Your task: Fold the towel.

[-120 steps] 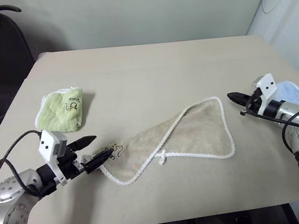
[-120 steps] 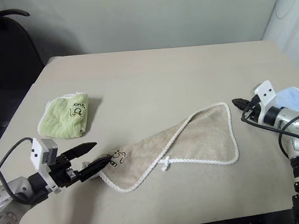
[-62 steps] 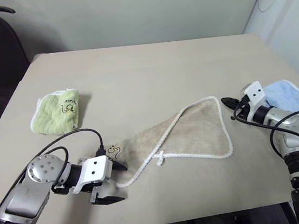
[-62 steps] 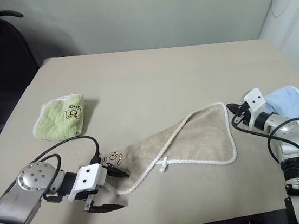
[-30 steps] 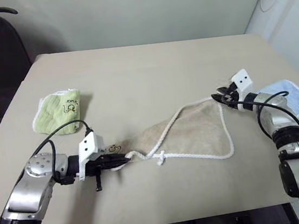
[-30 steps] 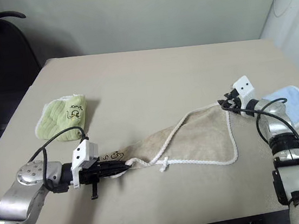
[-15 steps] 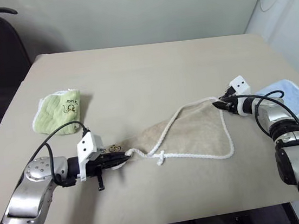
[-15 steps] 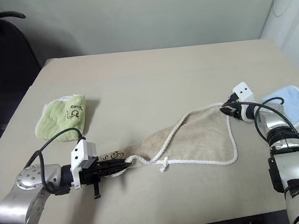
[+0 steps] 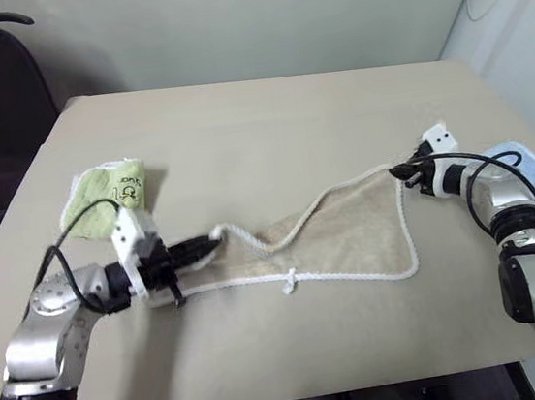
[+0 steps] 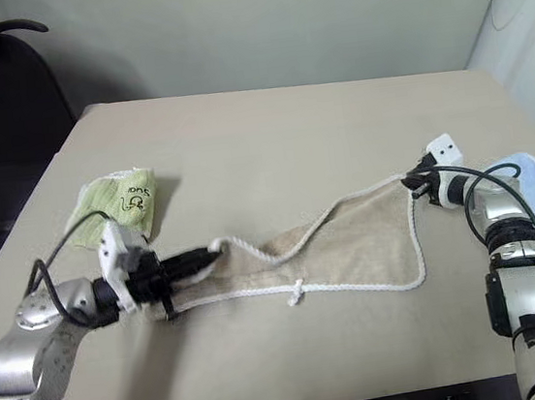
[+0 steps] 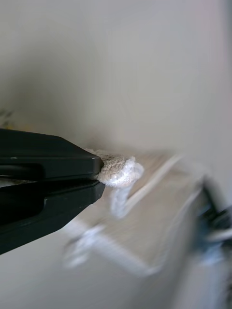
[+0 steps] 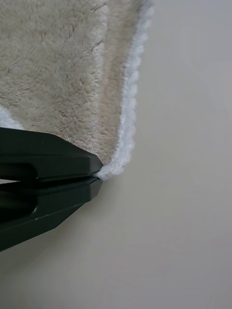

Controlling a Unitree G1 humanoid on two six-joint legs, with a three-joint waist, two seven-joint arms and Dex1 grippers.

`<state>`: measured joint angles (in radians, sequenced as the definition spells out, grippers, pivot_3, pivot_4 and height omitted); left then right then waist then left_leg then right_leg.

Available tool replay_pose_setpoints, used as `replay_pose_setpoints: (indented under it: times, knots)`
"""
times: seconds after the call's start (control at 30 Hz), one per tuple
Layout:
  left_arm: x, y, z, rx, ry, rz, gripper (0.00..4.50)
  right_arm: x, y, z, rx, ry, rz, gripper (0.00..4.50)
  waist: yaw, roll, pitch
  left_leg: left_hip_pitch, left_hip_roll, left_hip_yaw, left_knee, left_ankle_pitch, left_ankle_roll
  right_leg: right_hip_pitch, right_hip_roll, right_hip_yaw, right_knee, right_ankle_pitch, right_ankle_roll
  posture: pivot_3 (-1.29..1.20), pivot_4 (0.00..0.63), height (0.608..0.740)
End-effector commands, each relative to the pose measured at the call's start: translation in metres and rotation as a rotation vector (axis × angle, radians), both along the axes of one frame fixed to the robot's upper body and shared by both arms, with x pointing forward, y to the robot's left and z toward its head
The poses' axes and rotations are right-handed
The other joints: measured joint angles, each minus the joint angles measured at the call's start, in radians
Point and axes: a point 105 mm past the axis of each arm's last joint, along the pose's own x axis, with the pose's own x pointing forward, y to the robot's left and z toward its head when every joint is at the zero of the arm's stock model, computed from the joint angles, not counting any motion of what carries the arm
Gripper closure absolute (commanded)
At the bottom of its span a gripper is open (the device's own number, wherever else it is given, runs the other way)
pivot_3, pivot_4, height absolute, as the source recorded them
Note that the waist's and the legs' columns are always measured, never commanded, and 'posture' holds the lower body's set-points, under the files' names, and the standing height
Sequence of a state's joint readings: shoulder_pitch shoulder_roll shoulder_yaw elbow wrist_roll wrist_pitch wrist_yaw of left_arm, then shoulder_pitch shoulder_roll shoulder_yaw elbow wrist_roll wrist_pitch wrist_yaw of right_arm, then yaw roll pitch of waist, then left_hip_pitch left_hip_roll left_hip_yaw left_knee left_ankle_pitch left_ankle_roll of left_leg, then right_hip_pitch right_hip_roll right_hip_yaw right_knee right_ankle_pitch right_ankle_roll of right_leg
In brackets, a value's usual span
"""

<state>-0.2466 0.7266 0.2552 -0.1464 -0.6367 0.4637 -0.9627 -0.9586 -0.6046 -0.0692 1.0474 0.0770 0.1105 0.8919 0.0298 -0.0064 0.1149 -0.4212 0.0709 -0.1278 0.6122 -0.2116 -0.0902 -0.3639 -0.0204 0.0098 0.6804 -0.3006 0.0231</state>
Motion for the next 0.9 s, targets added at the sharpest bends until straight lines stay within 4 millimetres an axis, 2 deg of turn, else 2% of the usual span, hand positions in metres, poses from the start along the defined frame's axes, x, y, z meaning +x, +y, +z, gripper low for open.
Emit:
replay_pose_setpoints:
  times: [0.03, 0.1, 0.2, 0.27, 0.37, 0.47, 0.53, 0.57, 0.63, 0.77, 0.83, 0.9]
  knots:
    - [0.036, 0.024, 0.04, -0.129, -0.112, 0.212, 4.5, 0.012, -0.016, 0.08, -0.002, -0.248, -0.087, 4.48, 0.002, 0.003, 0.002, 0.0, 0.0, 0.0, 0.0, 0.0, 0.0, 0.0, 0.0, 0.0, 0.0, 0.0, 0.0, 0.0, 0.15, 0.74]
    - [0.053, 0.029, 0.059, -0.194, -0.155, 0.274, 4.5, 0.015, -0.02, 0.103, -0.017, -0.313, -0.124, 4.48, 0.001, 0.007, 0.004, -0.001, 0.0, 0.001, 0.001, 0.002, 0.0, -0.001, 0.0, 0.0, 0.001, 0.001, 0.0, 0.0, 0.15, 0.74]
    - [0.081, 0.037, 0.104, -0.286, -0.269, 0.357, 4.5, 0.019, -0.024, 0.148, -0.019, -0.442, -0.198, 4.48, 0.0, 0.007, 0.004, -0.002, 0.0, 0.003, 0.0, 0.005, -0.004, -0.002, 0.0, -0.001, -0.001, 0.002, 0.0, 0.0, 0.15, 0.74]
    - [0.091, 0.04, 0.123, -0.298, -0.321, 0.387, 4.5, 0.017, -0.026, 0.17, -0.016, -0.505, -0.207, 4.48, 0.0, 0.007, 0.004, -0.003, 0.0, 0.003, 0.0, 0.006, -0.006, -0.003, 0.0, -0.001, -0.001, 0.002, 0.0, 0.0, 0.15, 0.74]
    - [0.091, 0.04, 0.142, -0.318, -0.368, 0.351, 4.5, 0.008, -0.028, 0.194, -0.002, -0.573, -0.167, 4.48, -0.002, 0.007, 0.004, -0.008, 0.0, 0.003, 0.0, 0.006, -0.006, -0.005, 0.0, 0.0, -0.002, 0.002, 0.001, 0.0, 0.15, 0.74]
    - [0.071, 0.034, 0.141, -0.304, -0.365, 0.237, 4.5, -0.007, -0.031, 0.198, 0.037, -0.588, -0.062, 4.48, -0.007, 0.007, 0.004, -0.012, -0.002, 0.005, 0.0, 0.005, -0.004, -0.007, -0.001, 0.001, -0.006, 0.002, 0.002, 0.0, 0.15, 0.74]
    - [0.048, 0.028, 0.13, -0.286, -0.315, 0.127, 4.5, -0.018, -0.036, 0.191, 0.071, -0.562, 0.007, 4.48, -0.009, 0.007, 0.004, -0.018, -0.002, 0.008, 0.0, 0.005, -0.004, -0.01, 0.0, 0.001, -0.012, 0.003, 0.003, 0.0, 0.15, 0.74]
    - [0.033, 0.024, 0.122, -0.275, -0.277, 0.065, 4.5, -0.023, -0.038, 0.18, 0.072, -0.524, 0.039, 4.48, -0.011, 0.007, 0.004, -0.019, -0.003, 0.01, 0.001, 0.005, -0.004, -0.01, 0.0, 0.001, -0.014, 0.003, 0.003, 0.0, 0.15, 0.74]
    - [0.003, 0.017, 0.099, -0.25, -0.172, -0.033, 4.5, -0.037, -0.038, 0.147, 0.023, -0.431, 0.133, 4.48, -0.012, 0.006, 0.004, -0.023, -0.002, 0.014, 0.001, 0.005, -0.005, -0.01, 0.002, 0.001, -0.018, 0.003, 0.004, 0.0, 0.15, 0.74]
    - [-0.042, 0.011, 0.059, -0.18, 0.026, -0.127, 4.5, -0.07, -0.033, 0.09, -0.035, -0.225, 0.286, 4.48, -0.012, 0.006, 0.003, -0.023, 0.004, 0.019, 0.005, 0.004, -0.006, -0.012, 0.002, 0.002, -0.019, 0.003, 0.004, 0.0, 0.15, 0.74]
    - [-0.056, 0.012, 0.044, -0.153, 0.111, -0.12, 4.5, -0.088, -0.029, 0.063, -0.078, -0.112, 0.361, 4.48, -0.01, 0.007, 0.004, -0.023, 0.005, 0.022, 0.002, 0.004, -0.006, -0.013, 0.002, 0.002, -0.019, 0.003, 0.005, 0.0, 0.15, 0.74]
    - [-0.065, 0.012, 0.032, -0.112, 0.163, -0.107, 4.5, -0.101, -0.024, 0.05, -0.095, -0.043, 0.409, 4.48, -0.011, 0.008, 0.005, -0.023, 0.006, 0.024, 0.0, 0.003, -0.005, -0.013, 0.002, 0.003, -0.017, 0.002, 0.006, 0.0, 0.15, 0.74]
